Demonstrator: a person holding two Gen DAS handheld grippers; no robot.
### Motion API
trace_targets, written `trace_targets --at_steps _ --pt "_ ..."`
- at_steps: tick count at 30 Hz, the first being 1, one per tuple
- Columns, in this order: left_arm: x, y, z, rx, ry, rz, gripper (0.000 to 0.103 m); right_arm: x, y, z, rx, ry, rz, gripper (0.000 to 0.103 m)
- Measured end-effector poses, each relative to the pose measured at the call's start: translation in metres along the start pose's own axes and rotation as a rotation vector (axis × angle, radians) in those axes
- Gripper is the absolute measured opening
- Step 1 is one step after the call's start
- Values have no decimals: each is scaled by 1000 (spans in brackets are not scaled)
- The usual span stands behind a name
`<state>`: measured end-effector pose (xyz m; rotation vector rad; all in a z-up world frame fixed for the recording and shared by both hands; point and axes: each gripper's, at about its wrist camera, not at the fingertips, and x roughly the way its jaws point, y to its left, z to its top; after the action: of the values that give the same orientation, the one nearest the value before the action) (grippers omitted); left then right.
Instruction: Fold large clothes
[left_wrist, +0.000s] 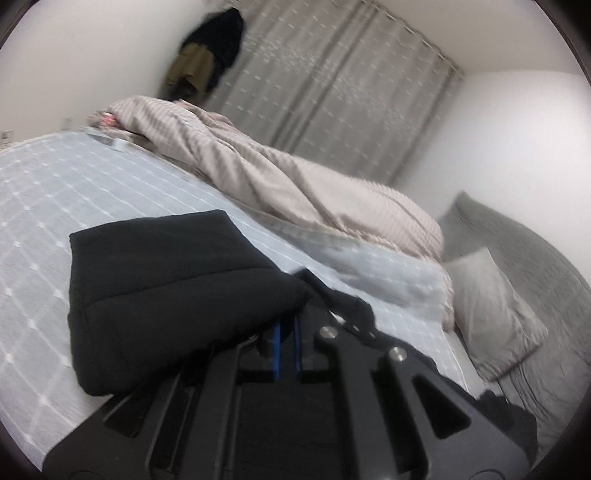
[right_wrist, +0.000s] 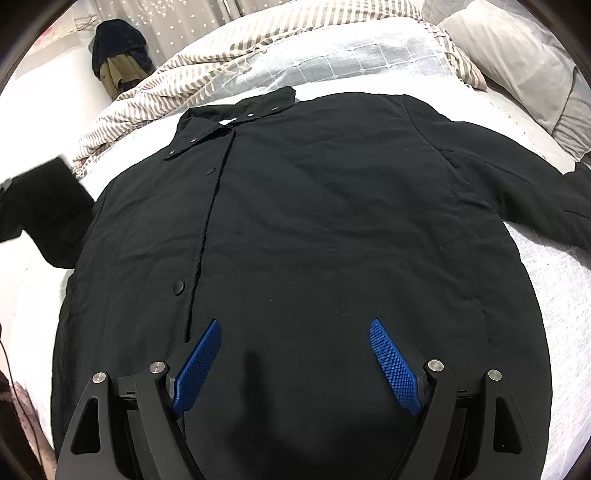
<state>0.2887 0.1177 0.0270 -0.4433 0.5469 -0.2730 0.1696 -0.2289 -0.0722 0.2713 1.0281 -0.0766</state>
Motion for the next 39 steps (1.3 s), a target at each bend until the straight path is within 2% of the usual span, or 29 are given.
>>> trace_targets --at_steps 7,8,10,11,12,13,15,17,19,22,25,27,29,32,34,37,38,39 --pt "54 -51 -56 116 189 -85 7 3 -6 1 17 3 -2 84" --pt "63 -56 -67 149 231 -101 11 4 -7 1 18 4 0 84" --pt "77 -65 -84 206 346 -134 28 5 -9 1 26 5 16 84" --pt "83 -66 -94 235 418 -156 42 6 -11 2 35 3 30 84" --pt "82 -67 -101 249 450 -167 58 6 -13 2 45 1 48 84" --pt "77 -66 -106 264 468 -177 63 6 -14 3 51 -1 59 84" --pt "59 -56 -103 264 419 -197 72 4 -17 5 63 -20 85 84" --pt "44 -43 -95 252 378 -199 75 1 -16 6 62 -36 101 84" --pt "29 -19 -83 235 325 -157 76 -1 -11 9 33 -35 127 84" --pt "17 21 -66 172 244 -31 76 -2 10 20 -10 -52 162 84" --pt "19 65 -68 24 217 -8 75 2 36 33 -39 -56 224 84" --pt "31 83 -73 -34 251 12 61 12 56 50 -70 -71 285 84" --pt "36 87 -78 -17 255 37 59 24 61 62 -62 -82 302 84" --pt "40 81 -81 54 241 81 59 52 51 79 39 -68 304 84" --pt "40 79 -81 68 232 90 59 73 38 89 128 -43 308 83" --pt "39 76 -78 82 213 95 59 100 29 97 207 -11 263 70" --pt "39 77 -77 86 205 98 58 108 31 98 213 -2 275 57" --pt "38 76 -76 88 191 98 54 112 35 99 204 5 295 34"
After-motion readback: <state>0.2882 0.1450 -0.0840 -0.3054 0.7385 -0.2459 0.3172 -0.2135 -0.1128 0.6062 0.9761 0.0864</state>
